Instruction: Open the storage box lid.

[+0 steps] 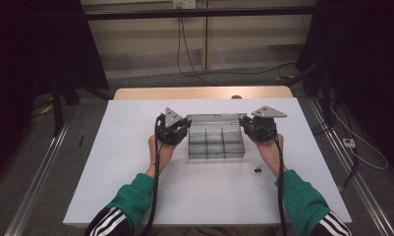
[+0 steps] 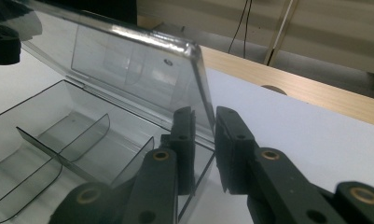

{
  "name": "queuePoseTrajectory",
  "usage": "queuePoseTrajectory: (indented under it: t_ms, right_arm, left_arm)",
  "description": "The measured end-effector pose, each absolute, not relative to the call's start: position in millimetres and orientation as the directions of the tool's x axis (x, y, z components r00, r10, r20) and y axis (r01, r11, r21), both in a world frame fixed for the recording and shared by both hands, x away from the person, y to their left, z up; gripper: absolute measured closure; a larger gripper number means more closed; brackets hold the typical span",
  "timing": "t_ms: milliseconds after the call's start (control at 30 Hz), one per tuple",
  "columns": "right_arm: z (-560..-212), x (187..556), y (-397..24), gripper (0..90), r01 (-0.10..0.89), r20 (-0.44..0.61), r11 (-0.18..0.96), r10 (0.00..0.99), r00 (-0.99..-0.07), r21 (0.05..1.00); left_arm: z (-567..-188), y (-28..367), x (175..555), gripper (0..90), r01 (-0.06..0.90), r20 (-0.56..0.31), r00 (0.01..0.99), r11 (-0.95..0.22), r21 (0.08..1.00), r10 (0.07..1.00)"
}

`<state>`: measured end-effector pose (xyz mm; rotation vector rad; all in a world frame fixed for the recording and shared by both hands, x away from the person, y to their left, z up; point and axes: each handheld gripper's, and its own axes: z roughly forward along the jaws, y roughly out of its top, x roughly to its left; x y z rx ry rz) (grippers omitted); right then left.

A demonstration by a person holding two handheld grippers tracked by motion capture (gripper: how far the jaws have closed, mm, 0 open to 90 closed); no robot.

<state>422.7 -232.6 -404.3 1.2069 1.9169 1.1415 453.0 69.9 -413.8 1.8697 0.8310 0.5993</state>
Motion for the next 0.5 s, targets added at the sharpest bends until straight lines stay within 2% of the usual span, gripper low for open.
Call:
queuePoseTrajectory:
  t_ms: [500]
  right_arm:
    - [-413,442,-234,78.7,0.431,-0.008,0.194,0.918,-0.397,0.881]
  left_arm:
    - [-423,66,470,80.2,0.309,0.043,0.641,-0.309,0.899,0.766]
